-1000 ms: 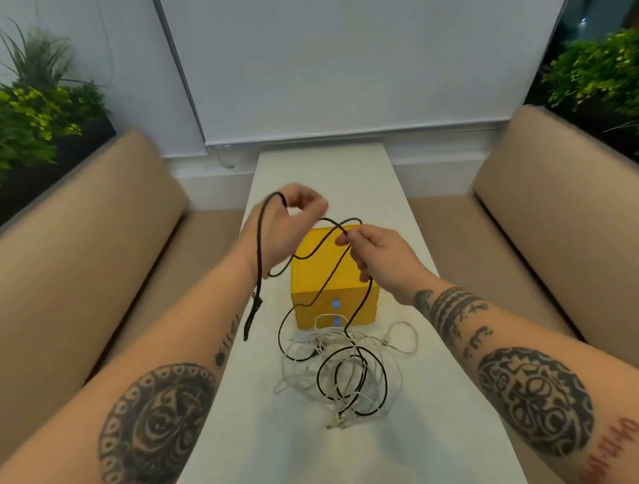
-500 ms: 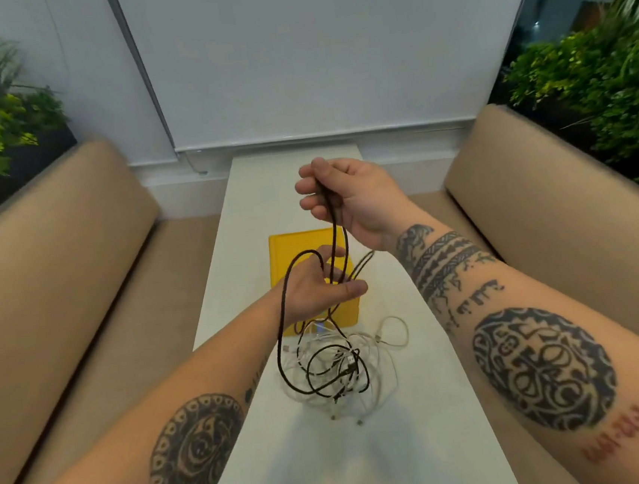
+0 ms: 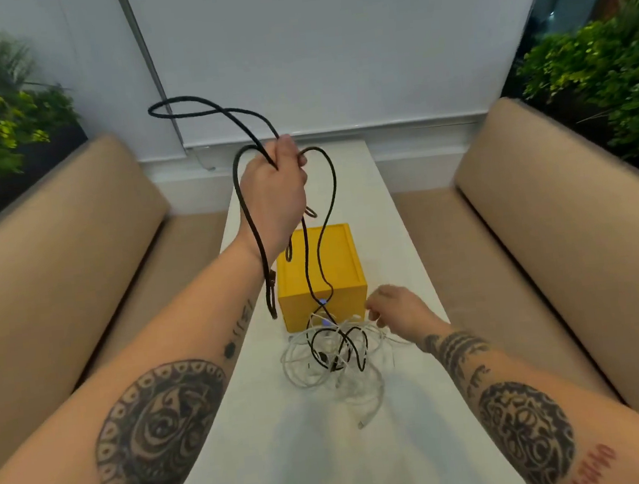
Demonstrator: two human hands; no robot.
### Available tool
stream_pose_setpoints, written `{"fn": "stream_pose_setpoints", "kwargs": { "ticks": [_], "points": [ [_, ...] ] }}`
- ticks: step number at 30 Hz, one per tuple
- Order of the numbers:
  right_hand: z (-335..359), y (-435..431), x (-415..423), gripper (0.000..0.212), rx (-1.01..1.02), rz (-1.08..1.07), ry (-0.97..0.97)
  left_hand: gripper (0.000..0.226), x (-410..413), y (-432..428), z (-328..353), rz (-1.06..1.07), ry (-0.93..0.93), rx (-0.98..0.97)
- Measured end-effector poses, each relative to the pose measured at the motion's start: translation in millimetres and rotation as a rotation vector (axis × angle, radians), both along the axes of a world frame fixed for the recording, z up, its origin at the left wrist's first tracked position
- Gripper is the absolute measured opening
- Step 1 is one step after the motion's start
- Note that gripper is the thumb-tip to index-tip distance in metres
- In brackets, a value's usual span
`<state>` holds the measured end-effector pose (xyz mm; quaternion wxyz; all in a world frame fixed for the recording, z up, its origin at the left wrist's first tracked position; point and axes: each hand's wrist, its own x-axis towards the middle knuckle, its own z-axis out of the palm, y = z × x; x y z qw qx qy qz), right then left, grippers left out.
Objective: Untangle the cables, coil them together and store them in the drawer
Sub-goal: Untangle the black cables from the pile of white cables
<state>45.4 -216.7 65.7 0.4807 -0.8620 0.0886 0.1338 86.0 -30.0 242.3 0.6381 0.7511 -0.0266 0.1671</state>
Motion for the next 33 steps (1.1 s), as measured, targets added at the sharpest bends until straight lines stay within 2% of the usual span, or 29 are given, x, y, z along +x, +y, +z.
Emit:
{"fn": "stream_pose_setpoints", "kwargs": {
  "ticks": [2,3,5,7,9,13,15,18,20,23,27,30,33],
  "points": [
    [-22,4,-13,0.035,-0.262,0.34,0.225,0.037,-3,-3,15,0.038,-0.027,-0.065],
    [-30,8,-16,0.042,-0.327,0.407,0.232,0.037,-5,-4,23,0.052,-0.034,-0.111],
    [-37,20,-21,0.044,-0.339,0.354,0.122,0.036,-10,-7,38,0.05,-0.027,-0.2],
    [-42,30,-21,0.033,-0.304,0.223,-0.029,0.036,-17,-10,50,0.013,-0.018,-0.268],
    [-43,37,-17,0.021,-0.32,0.191,-0.103,0.037,-24,-10,59,-0.015,-0.019,-0.342],
    [-39,43,-15,0.041,-0.389,0.286,-0.129,0.039,-29,-5,68,-0.034,-0.043,-0.486],
    [-37,43,-16,0.038,-0.469,0.331,-0.096,0.039,-30,1,74,-0.029,-0.068,-0.531],
    [-41,32,-21,0.008,-0.683,0.415,0.118,0.039,-29,13,87,0.053,-0.177,-0.591],
    [-51,22,-27,0.014,-0.742,0.427,0.255,0.038,-26,23,99,0.077,-0.287,-0.662],
    [-48,19,-27,0.022,-0.737,0.434,0.267,0.036,-19,34,109,0.085,-0.359,-0.695],
    [-16,23,-15,0.017,-0.55,0.416,0.112,0.038,-18,29,90,0.108,-0.183,-0.564],
    [6,25,-7,0.03,-0.403,0.353,0.066,0.041,-19,22,66,0.062,0.013,-0.505],
    [16,29,-9,0.048,-0.579,0.534,0.229,0.043,-21,18,55,-0.044,0.119,-0.535]
  ]
}}
